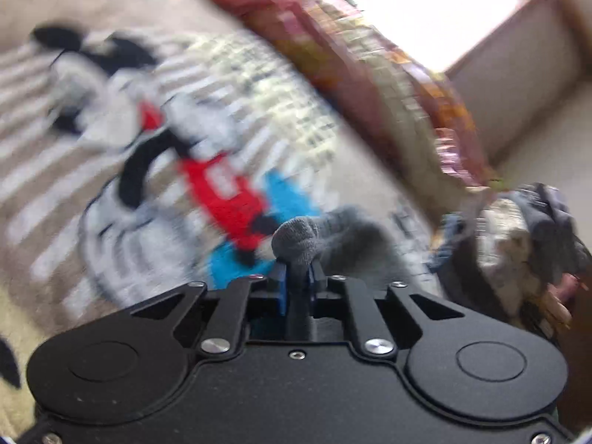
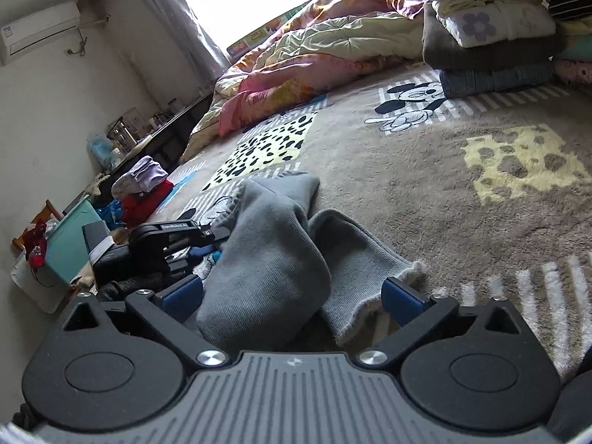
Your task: Fold clothes
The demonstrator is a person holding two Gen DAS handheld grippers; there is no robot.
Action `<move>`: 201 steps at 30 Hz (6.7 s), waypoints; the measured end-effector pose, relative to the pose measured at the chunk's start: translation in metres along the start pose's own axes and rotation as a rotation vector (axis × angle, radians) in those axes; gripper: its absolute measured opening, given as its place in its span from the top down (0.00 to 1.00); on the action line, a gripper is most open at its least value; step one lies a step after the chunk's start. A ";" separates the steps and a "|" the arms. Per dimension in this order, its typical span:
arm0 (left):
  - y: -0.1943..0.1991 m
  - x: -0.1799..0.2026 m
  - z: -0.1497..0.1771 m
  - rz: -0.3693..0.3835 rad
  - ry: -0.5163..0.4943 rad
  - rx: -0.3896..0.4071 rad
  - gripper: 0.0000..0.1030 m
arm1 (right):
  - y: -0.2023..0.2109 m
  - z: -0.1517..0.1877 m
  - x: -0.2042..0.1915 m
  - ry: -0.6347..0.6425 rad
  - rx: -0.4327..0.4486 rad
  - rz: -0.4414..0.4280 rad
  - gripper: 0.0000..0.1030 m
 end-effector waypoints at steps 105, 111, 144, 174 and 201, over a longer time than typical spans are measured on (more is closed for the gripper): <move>0.232 0.288 -0.015 0.796 -0.417 0.255 0.48 | 0.225 -0.296 -0.148 0.819 0.089 -0.341 0.89; 0.258 0.324 -0.002 0.824 -0.490 0.241 0.93 | 0.253 -0.300 -0.141 0.863 0.075 -0.255 0.89; 0.021 0.124 0.035 0.390 -0.305 -0.028 0.97 | -0.099 -0.192 -0.070 1.269 -0.700 0.072 0.89; 0.007 -0.160 -0.073 -0.243 0.152 -0.001 0.87 | -0.442 -0.039 -0.222 1.438 -0.811 -0.238 0.45; 0.025 -0.090 -0.095 -0.162 0.034 0.166 0.50 | -0.087 0.002 -0.032 1.125 -0.593 0.095 0.37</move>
Point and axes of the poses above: each gripper's, at about its wrist camera, not at the fingertips, and y roughly against the way its jaws point, x to its right, z to its underside, the point moved 10 cm from there along -y, roughly the way its jaws point, and after that the axes turned 12 degrees about -z, right-handed, at the moved point
